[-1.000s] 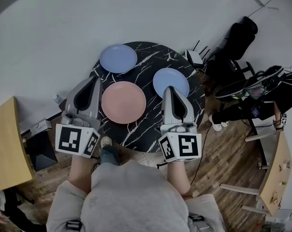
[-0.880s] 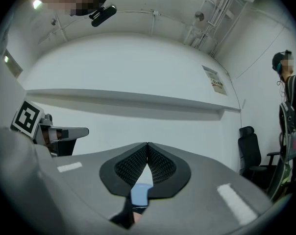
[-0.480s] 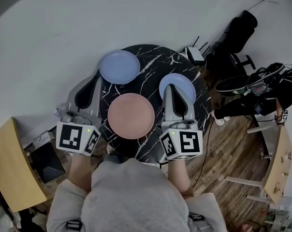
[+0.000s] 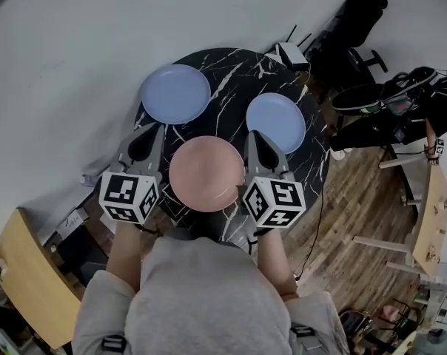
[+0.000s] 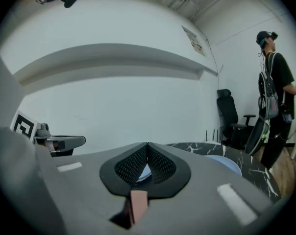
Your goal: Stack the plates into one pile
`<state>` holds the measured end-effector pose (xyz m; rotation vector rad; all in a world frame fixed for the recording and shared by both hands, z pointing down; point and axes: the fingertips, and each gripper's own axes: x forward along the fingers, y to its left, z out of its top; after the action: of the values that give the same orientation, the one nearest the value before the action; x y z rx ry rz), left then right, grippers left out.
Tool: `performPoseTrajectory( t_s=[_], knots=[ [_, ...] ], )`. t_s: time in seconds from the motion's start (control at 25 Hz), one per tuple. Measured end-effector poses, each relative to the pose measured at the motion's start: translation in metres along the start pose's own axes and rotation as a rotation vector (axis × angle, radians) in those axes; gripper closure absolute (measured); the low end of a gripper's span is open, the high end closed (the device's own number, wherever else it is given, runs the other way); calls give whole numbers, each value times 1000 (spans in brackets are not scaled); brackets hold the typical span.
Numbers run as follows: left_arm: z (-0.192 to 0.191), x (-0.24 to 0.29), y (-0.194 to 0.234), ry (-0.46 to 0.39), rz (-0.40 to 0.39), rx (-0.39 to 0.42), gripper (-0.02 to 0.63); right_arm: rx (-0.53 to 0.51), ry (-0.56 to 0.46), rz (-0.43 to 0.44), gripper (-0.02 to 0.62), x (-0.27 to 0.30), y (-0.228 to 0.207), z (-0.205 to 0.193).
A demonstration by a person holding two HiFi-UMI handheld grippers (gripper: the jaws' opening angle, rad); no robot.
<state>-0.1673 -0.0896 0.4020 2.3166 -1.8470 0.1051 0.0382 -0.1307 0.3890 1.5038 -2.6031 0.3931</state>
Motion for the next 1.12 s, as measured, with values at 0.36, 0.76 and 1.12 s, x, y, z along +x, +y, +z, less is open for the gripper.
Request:
performPoseTrajectory(
  t_s=[0.36,0.76,1.12],
  knots=[
    [-124,30,9,316,-89,-69,543,168,277,-169,591,3,-38,-120],
    [-200,32,-9,515,-188,-114,408,274,445,-308,532,-22,-64,-195],
    [-241,23,-12,609,-163,-170,400,355,557,-339,497,-38,-74,-249]
  ],
)
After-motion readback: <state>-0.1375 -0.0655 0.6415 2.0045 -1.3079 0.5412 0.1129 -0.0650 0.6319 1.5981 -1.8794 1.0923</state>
